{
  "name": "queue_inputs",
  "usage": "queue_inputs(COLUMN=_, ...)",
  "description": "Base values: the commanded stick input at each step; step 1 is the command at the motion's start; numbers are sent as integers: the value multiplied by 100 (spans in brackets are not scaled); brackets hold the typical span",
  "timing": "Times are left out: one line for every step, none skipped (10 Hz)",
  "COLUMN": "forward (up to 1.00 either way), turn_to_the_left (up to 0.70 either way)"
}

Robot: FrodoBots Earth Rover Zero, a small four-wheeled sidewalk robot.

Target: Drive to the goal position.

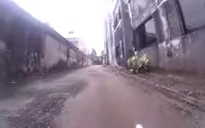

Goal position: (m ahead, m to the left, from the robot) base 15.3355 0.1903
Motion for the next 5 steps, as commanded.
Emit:
queue_inputs(forward=70, turn_to_the_left=0)
queue_inputs(forward=70, turn_to_the_left=0)
queue_inputs(forward=70, turn_to_the_left=0)
queue_inputs(forward=70, turn_to_the_left=0)
queue_inputs(forward=70, turn_to_the_left=0)
